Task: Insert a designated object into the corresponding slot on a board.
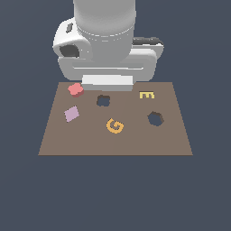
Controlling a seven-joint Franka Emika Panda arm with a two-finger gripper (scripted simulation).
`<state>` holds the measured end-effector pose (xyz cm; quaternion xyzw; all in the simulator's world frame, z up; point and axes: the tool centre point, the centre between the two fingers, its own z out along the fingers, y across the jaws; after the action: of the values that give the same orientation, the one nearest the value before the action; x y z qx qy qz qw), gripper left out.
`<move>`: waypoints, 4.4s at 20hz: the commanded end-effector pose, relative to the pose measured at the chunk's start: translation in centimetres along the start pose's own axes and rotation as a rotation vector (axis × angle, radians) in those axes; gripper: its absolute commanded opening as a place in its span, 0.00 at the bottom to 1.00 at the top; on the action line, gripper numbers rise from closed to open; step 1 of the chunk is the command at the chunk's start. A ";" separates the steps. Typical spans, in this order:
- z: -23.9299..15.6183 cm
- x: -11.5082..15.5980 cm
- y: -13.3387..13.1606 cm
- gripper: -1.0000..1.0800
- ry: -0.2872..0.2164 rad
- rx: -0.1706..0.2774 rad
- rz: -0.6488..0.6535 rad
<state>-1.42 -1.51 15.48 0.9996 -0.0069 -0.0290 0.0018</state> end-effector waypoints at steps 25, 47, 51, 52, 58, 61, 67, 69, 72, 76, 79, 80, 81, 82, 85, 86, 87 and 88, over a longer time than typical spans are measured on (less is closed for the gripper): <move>4.9 -4.9 5.7 0.96 0.026 -0.007 -0.289; 10.7 -7.6 13.9 0.96 0.056 -0.014 -0.620; 11.0 -7.6 14.2 0.96 0.057 -0.015 -0.634; 11.0 -7.6 14.3 0.96 0.057 -0.015 -0.635; 11.5 -7.6 14.3 0.96 0.057 -0.014 -0.633; 12.5 -7.5 14.3 0.96 0.057 -0.015 -0.635; 13.0 -7.5 14.3 0.00 0.057 -0.015 -0.636; 13.0 -7.5 14.3 0.00 0.057 -0.015 -0.636; 13.0 -7.5 14.3 0.00 0.057 -0.015 -0.636; 12.9 -7.5 14.3 0.00 0.058 -0.015 -0.635; 12.5 -7.5 14.3 0.00 0.057 -0.015 -0.636; 12.5 -7.5 14.3 0.00 0.057 -0.015 -0.636; 12.7 -7.5 14.3 0.00 0.057 -0.014 -0.636; 12.7 -7.5 14.3 0.00 0.057 -0.014 -0.635; 12.7 -7.5 14.1 0.00 0.057 -0.014 -0.626; 12.6 -7.5 14.1 0.00 0.057 -0.014 -0.621; 12.6 -7.5 14.0 0.00 0.057 -0.014 -0.615; 12.6 -7.5 13.8 0.00 0.057 -0.014 -0.607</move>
<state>-9.89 -15.45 3.33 0.9550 0.2966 -0.0004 -0.0001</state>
